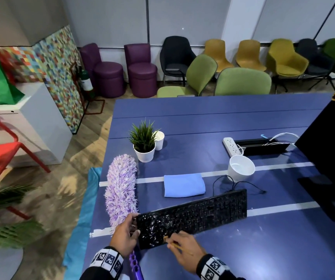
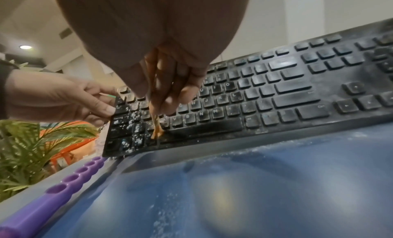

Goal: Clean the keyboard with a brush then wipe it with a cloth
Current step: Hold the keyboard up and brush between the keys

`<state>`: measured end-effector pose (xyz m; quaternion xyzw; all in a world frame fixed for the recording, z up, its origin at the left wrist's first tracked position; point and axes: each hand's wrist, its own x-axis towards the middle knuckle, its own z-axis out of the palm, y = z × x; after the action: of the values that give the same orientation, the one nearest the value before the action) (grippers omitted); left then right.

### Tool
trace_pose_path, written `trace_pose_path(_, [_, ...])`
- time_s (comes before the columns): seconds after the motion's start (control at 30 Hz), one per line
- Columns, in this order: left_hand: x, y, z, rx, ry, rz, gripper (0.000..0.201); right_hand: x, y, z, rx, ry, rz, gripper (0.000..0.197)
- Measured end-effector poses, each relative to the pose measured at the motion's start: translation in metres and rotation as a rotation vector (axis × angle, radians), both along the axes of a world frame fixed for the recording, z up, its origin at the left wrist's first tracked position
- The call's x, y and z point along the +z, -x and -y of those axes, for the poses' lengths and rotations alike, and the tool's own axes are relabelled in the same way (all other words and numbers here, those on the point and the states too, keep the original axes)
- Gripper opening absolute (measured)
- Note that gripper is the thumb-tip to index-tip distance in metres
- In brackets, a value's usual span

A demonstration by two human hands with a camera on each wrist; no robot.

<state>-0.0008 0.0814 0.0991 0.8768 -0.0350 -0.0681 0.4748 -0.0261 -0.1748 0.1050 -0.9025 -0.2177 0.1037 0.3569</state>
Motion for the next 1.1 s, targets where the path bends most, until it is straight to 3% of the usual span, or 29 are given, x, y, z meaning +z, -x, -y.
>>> trace_pose_path(0.1, [0.000, 0.000, 0.000, -0.002, 0.004, 0.008, 0.072, 0.003, -0.002, 0.003, -0.080, -0.016, 0.031, 0.015])
trace_pose_path(0.27, [0.004, 0.000, 0.002, 0.000, -0.011, 0.016, 0.079, 0.010, 0.005, -0.012, 0.014, 0.027, -0.029, 0.017])
trace_pose_path(0.5, [0.000, 0.002, 0.001, 0.003, 0.008, 0.004, 0.070, 0.019, -0.003, 0.001, -0.273, -0.039, 0.041, 0.011])
trace_pose_path(0.63, [-0.003, -0.001, 0.000, -0.005, 0.001, -0.002, 0.072, 0.017, 0.001, -0.007, -0.140, 0.005, -0.051, 0.017])
trace_pose_path(0.77, [-0.001, -0.002, 0.002, 0.016, -0.004, 0.010, 0.074, 0.012, -0.002, -0.002, -0.268, -0.034, -0.019, 0.011])
trace_pose_path(0.87, [-0.001, 0.000, 0.002, 0.018, -0.010, 0.011, 0.077, 0.017, -0.001, -0.009, -0.107, -0.006, -0.078, 0.006])
trace_pose_path(1.0, [-0.003, 0.000, 0.002, 0.017, -0.006, 0.006, 0.079, 0.014, -0.003, -0.008, -0.209, 0.005, -0.032, 0.013])
trace_pose_path(1.1, [-0.003, 0.000, 0.002, 0.022, -0.010, 0.006, 0.078, 0.009, 0.002, -0.008, -0.117, 0.047, -0.082, 0.009])
